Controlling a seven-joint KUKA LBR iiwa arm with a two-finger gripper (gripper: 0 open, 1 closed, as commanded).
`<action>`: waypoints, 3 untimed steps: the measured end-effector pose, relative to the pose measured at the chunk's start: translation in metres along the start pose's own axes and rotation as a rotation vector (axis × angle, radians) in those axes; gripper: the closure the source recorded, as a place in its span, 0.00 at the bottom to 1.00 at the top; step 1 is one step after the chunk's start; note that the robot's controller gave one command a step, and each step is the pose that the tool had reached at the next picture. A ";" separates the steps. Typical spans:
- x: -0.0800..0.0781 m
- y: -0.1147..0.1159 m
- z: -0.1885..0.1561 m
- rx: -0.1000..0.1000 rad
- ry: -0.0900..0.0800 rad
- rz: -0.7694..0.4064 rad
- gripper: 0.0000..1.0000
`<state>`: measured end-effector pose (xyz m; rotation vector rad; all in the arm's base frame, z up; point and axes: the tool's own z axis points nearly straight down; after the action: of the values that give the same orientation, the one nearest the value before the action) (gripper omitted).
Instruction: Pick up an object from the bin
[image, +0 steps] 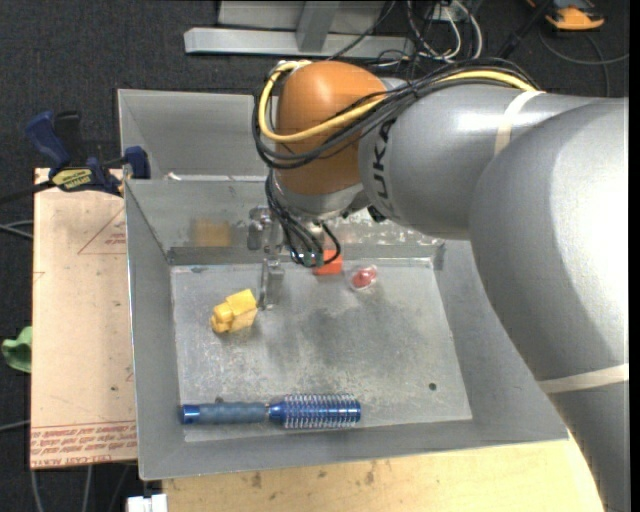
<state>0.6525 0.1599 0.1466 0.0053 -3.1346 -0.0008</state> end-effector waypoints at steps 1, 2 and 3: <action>0.047 0.027 0.077 0.000 -0.002 -0.215 0.00; 0.044 0.026 0.073 -0.001 -0.010 -0.213 1.00; 0.012 0.008 -0.038 0.000 -0.021 -0.235 1.00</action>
Offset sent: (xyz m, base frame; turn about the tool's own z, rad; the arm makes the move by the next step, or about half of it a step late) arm -0.0461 0.0253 -0.0739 -0.2149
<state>0.6403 0.1680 0.1844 0.3759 -3.1332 -0.0028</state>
